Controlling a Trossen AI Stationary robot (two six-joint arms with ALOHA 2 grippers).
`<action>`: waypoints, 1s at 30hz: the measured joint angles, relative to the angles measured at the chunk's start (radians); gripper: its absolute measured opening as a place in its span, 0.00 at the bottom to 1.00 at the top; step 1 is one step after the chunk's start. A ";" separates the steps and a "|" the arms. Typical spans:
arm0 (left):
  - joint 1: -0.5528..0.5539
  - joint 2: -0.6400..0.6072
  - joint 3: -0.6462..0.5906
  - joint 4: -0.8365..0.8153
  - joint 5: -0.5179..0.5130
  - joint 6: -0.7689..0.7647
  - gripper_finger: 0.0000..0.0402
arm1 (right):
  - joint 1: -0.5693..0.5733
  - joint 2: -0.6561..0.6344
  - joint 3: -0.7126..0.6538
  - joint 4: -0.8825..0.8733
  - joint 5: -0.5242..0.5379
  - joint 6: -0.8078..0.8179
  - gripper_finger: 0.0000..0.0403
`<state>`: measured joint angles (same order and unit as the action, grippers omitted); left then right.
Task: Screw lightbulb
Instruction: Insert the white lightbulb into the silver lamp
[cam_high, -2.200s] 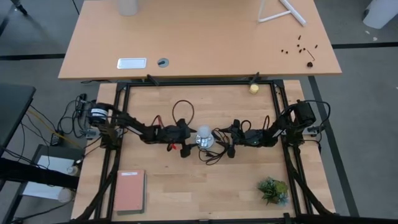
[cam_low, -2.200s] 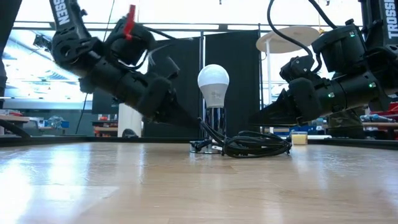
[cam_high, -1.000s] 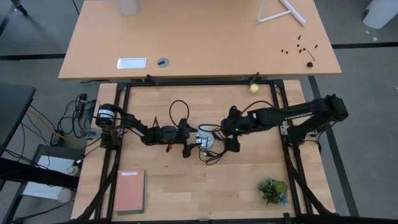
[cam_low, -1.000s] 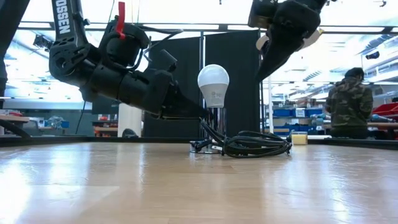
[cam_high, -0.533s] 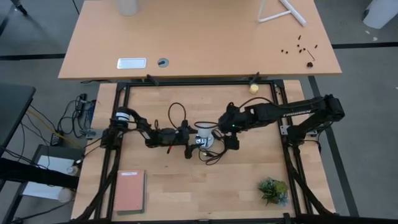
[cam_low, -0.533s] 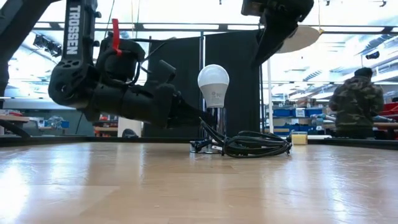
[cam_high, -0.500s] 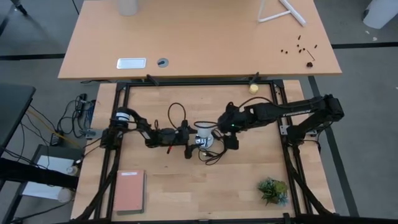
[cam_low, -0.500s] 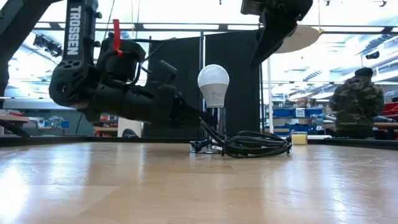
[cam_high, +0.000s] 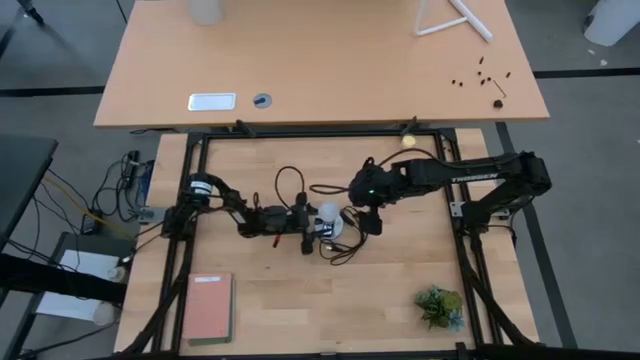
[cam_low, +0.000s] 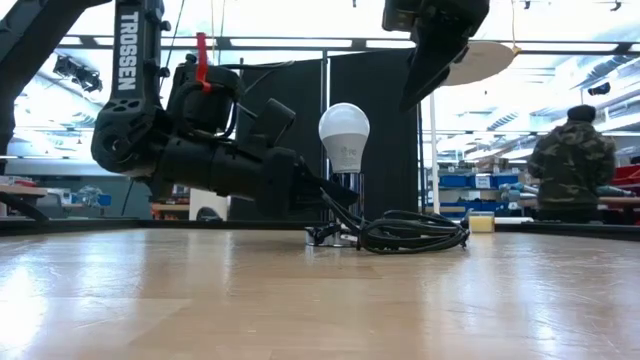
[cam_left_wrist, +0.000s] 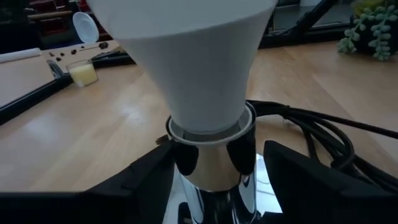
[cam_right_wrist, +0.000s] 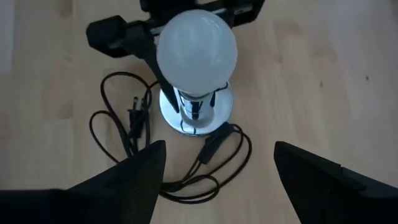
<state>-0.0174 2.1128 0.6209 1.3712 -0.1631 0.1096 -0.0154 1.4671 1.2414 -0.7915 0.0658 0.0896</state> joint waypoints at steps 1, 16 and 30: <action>0.002 0.000 0.000 0.000 0.000 0.008 0.61 | 0.002 0.011 0.010 -0.008 0.000 -0.003 0.76; 0.003 0.000 -0.002 -0.009 0.016 0.017 0.56 | 0.029 0.309 0.431 -0.283 -0.002 -0.345 0.76; 0.027 0.005 -0.002 -0.010 0.099 0.023 0.55 | 0.035 0.317 0.441 -0.284 0.049 -0.798 0.76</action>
<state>0.0101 2.1178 0.6189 1.3613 -0.0639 0.1322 0.0196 1.7840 1.6821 -1.0756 0.1146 -0.7089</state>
